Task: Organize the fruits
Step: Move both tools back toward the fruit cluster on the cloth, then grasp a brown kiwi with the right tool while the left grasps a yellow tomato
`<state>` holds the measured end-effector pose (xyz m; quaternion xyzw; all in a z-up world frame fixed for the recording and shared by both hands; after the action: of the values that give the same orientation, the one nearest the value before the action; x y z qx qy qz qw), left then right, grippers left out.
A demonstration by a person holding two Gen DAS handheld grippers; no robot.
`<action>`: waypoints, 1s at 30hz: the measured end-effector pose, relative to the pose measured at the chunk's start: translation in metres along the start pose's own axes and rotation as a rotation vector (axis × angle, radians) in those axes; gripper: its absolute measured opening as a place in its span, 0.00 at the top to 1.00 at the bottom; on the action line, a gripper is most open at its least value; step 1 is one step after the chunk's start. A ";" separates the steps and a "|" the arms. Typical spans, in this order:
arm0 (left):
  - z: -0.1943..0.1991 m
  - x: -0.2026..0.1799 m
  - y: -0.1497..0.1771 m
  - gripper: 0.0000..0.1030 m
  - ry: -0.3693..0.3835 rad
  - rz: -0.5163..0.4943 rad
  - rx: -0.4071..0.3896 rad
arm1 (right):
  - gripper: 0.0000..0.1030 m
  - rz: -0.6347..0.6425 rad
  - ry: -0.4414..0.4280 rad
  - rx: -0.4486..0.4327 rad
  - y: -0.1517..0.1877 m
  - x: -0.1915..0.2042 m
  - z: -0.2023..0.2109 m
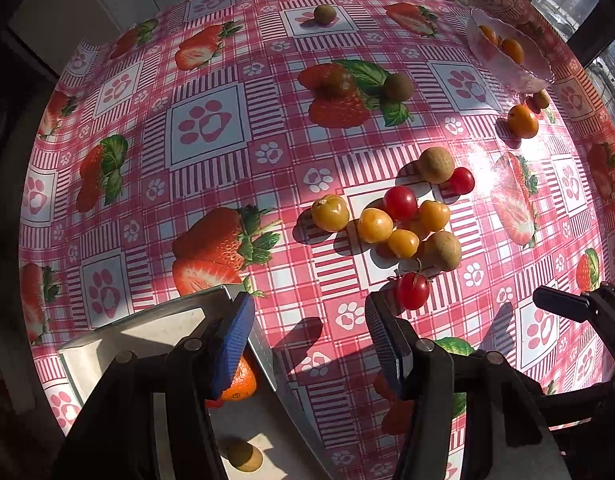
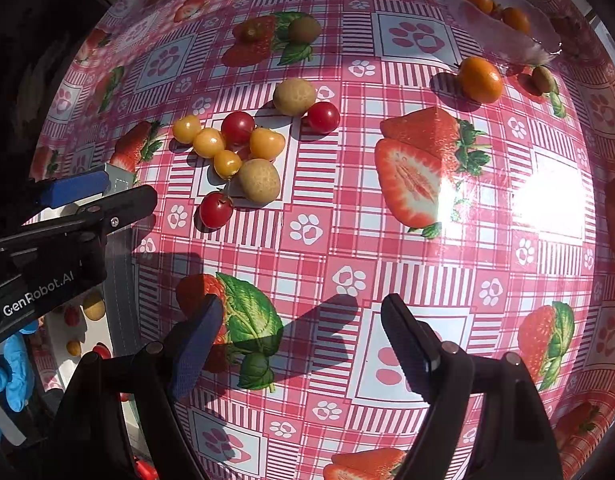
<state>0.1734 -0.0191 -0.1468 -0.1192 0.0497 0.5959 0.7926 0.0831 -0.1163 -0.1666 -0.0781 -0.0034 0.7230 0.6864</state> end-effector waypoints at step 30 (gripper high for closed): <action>-0.032 -0.016 -0.038 0.76 0.089 -0.073 -0.065 | 0.73 0.014 -0.159 -0.098 -0.047 0.015 -0.006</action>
<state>0.2077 -0.0520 -0.1697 -0.1730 0.0609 0.5621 0.8065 0.1297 -0.0997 -0.1685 -0.0541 -0.0924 0.7307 0.6743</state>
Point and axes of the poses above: each gripper's, at about its wrist camera, not at the fingertips, and z roughly against the way its jaws point, x to its left, y to its underside, the point moved 3 cm from there along -z, roughly the way its jaws point, and after that the axes turned 15 degrees about y, right-handed, at the moved point
